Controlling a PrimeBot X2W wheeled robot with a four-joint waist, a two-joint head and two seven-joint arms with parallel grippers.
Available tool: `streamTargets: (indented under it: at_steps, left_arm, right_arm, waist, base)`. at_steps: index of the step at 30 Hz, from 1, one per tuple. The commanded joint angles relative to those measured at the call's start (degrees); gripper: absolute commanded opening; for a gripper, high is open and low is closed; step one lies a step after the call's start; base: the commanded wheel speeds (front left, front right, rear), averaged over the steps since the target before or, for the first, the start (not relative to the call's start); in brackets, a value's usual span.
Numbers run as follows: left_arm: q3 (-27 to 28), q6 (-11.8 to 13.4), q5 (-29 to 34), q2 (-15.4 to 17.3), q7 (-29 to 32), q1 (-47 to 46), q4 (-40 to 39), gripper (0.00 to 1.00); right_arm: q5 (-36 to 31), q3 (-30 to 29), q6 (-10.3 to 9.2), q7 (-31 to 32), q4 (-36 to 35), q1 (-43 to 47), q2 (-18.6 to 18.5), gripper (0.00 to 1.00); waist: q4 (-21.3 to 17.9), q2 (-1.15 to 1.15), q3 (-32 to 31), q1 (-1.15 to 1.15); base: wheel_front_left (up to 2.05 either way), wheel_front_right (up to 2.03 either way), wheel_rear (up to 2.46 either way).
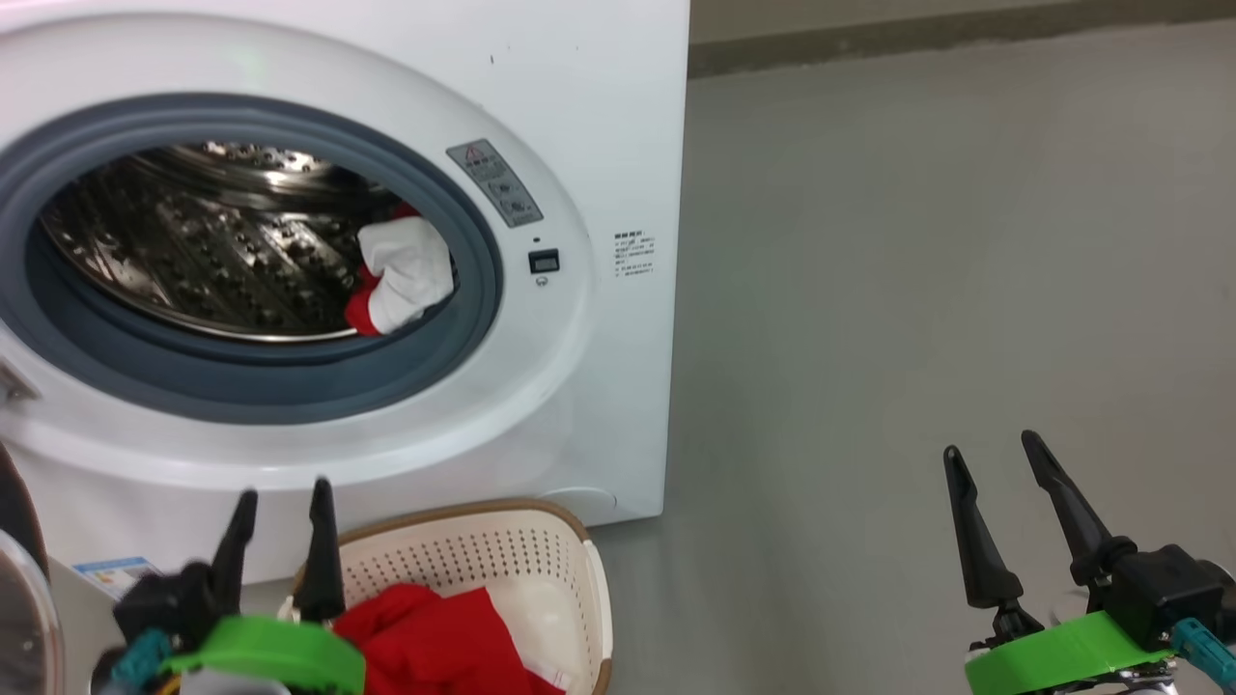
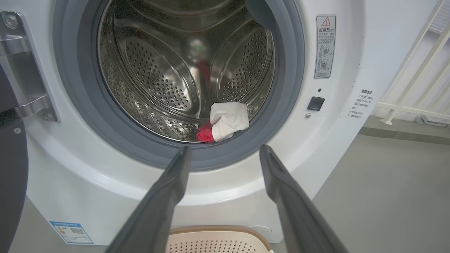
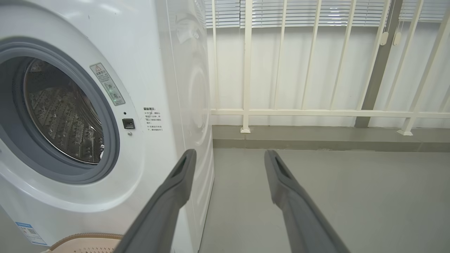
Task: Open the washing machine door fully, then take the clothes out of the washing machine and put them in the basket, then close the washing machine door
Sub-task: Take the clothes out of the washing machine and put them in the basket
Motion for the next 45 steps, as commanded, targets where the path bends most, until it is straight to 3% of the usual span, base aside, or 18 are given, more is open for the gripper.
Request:
streamTargets:
  at_steps: [1,23,35,40,45]
  left_arm:
    - [2.0,0.1,-0.4,0.9,-0.7,-4.2,-0.3,1.00]
    - [3.2,-2.9,-3.2,4.1,-0.7,-34.6,19.0,1.00]
    - [5.3,-2.3,0.4,6.6,-0.7,-44.5,23.3,1.00]
    - [7.0,-3.5,-3.7,5.5,-0.6,-49.4,30.1,1.00]
    - [8.7,-4.4,-11.2,4.4,4.6,-54.7,36.2,1.00]
  right_arm:
    - [-0.4,1.4,0.36,-0.4,-1.6,-2.9,-0.5,1.00]
    - [-1.6,2.3,0.36,-0.4,-3.4,-12.5,-0.5,1.00]
    - [-2.1,3.8,0.36,-0.4,-3.6,-16.2,-0.5,1.00]
    - [-2.4,4.2,0.36,-0.4,-3.6,-16.9,-0.5,1.00]
    - [-2.3,2.4,0.36,-0.4,-3.0,-17.4,-0.5,1.00]
  waist:
    - [0.3,0.00,2.0,0.00]
    - [0.5,0.00,18.5,0.00]
    - [-0.9,0.00,24.3,0.00]
    - [-1.5,0.00,26.2,0.00]
    - [-2.0,0.00,27.4,0.00]
  base:
    - [0.00,0.00,0.00]
    - [0.00,0.00,0.00]
    - [0.00,0.00,0.00]
    - [0.00,0.00,0.00]
    - [0.00,0.00,0.00]
